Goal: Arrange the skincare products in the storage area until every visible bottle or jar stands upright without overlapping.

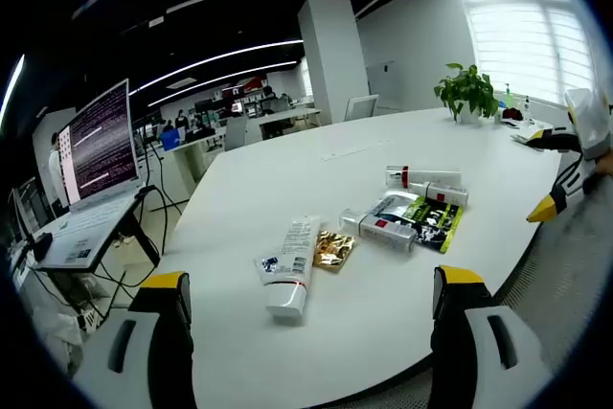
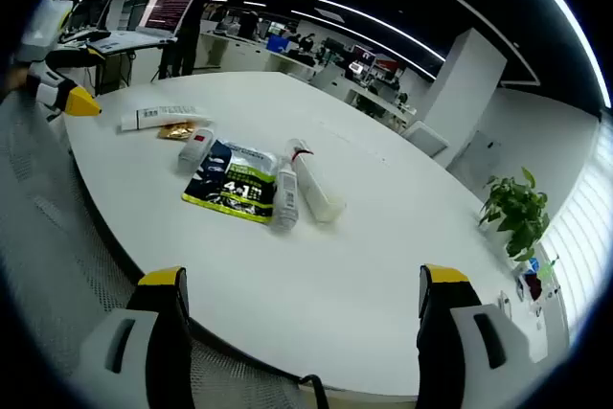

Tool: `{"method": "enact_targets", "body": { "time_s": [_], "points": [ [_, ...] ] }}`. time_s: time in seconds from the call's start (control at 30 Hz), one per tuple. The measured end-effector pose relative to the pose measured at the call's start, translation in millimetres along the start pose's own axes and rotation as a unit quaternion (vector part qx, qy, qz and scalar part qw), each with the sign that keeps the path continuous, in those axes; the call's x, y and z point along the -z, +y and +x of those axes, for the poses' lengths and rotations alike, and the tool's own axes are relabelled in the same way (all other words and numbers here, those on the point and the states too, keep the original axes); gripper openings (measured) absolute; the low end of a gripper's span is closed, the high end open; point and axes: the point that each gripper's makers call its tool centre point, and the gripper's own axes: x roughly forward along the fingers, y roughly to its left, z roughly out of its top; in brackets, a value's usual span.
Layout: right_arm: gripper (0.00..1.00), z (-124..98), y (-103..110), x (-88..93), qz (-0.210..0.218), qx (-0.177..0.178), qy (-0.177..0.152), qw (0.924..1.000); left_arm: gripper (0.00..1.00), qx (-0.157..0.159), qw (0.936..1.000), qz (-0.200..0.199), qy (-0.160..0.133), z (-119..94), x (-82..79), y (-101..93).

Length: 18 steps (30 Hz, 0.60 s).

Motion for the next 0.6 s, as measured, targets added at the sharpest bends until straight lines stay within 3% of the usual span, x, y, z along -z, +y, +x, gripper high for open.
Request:
{"method": "enact_targets", "body": {
  "time_s": [0.6],
  "points": [
    [1.0, -0.3, -3.8, -0.7, -0.002, 0.005, -0.006, 1.0, 0.99, 0.006, 0.9997, 0.014, 0.019, -0.2, 3.1, -3.2]
  ]
}}
